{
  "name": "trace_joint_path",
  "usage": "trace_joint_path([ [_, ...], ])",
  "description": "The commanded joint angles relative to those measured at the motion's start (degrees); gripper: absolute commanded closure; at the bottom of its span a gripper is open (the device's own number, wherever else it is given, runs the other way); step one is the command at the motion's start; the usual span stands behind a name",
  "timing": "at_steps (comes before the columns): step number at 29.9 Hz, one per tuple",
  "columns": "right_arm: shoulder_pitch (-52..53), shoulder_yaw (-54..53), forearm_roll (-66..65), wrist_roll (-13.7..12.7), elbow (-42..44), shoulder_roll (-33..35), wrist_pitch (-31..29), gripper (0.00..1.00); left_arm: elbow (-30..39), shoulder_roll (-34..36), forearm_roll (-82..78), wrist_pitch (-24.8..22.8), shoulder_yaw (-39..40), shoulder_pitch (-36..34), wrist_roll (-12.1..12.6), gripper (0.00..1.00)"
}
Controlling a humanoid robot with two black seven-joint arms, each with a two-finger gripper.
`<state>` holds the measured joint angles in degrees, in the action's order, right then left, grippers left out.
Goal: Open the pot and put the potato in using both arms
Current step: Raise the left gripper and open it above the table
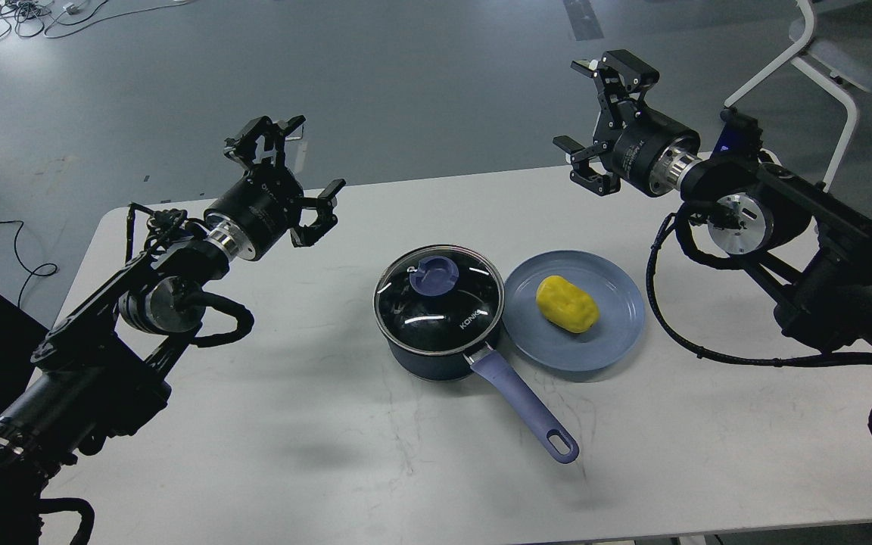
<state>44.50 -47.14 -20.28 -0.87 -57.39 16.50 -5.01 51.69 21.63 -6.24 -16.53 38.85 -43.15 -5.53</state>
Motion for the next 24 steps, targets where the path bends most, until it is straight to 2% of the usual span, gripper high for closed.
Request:
trace_joint_path([
  [1,0.15,0.03,-0.11,0.0,0.26,-0.06,0.0,0.0,-0.01,0.08,0.08,0.0,0.08,0.09,-0.1,0.02],
  [8,0.94,0.03,-0.02,0.0,0.44,0.03,0.09,0.0,0.17,0.35,0.08,0.27,0.35,-0.09,-0.28,0.02],
  [14,0.94,-0.06,-0.11,0.0,0.53,0.03,0.26,0.0,3.07,0.52,0.0,1.85,2.37,-0.27,-0.28,0.02],
  [17,0.94,-0.06,-0.11,-0.09,0.53,0.03,0.26,0.0,3.07,0.52,-0.09,2.64,2.72,-0.27,-0.98,0.02],
  [21,0.85,-0.06,-0.11,-0.09,0.62,0.11,0.26,0.0,2.98,0.52,-1.23,4.92,3.25,-0.44,-10.27,0.02],
  [22,0.85,-0.06,-0.11,-0.09,0.62,0.11,0.26,0.0,2.98,0.52,-1.58,5.1,3.16,-0.7,-15.17,0.02],
  [23,0.85,-0.06,-0.11,-0.09,0.62,0.11,0.35,0.0,2.98,0.52,-2.02,5.19,3.07,-0.88,-17.74,0.02],
  [24,0.85,-0.06,-0.11,-0.09,0.62,0.11,0.35,0.0,2.98,0.61,-4.2,5.36,3.07,-1.66,-22.47,0.02],
])
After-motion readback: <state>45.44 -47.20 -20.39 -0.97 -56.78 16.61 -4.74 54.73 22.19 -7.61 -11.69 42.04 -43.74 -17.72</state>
